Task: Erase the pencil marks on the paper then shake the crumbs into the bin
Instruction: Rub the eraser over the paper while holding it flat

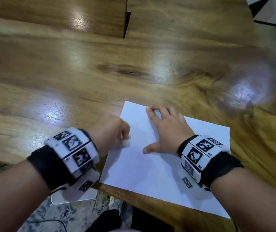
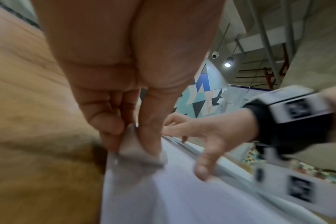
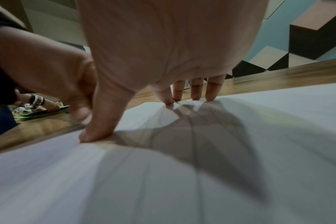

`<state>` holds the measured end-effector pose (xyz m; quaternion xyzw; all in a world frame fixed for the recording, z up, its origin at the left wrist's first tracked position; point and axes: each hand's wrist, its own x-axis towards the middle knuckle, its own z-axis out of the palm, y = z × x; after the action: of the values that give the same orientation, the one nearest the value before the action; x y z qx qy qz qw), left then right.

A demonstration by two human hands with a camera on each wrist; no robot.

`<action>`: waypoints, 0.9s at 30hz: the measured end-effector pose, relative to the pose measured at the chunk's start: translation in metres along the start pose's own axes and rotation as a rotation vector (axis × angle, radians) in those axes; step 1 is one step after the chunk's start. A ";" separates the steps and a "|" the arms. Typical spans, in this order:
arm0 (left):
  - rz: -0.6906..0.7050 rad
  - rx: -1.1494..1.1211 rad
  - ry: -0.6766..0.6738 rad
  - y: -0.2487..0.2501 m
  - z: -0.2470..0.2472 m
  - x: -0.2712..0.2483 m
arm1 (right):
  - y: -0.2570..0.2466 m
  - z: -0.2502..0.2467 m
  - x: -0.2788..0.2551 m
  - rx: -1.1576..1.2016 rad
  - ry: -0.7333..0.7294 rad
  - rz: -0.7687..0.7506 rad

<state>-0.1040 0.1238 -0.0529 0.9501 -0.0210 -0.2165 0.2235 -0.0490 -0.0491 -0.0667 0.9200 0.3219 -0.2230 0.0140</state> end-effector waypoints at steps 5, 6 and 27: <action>-0.055 -0.047 0.059 0.001 -0.010 0.013 | 0.000 -0.001 0.000 -0.007 0.003 -0.003; -0.070 -0.053 0.121 0.003 -0.014 0.022 | 0.000 -0.001 0.000 -0.005 0.004 -0.002; 0.000 -0.051 -0.056 0.009 0.006 0.004 | 0.004 0.003 0.001 0.029 0.032 -0.017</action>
<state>-0.1020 0.1125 -0.0552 0.9376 -0.0218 -0.2435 0.2471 -0.0474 -0.0519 -0.0704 0.9209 0.3265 -0.2129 -0.0065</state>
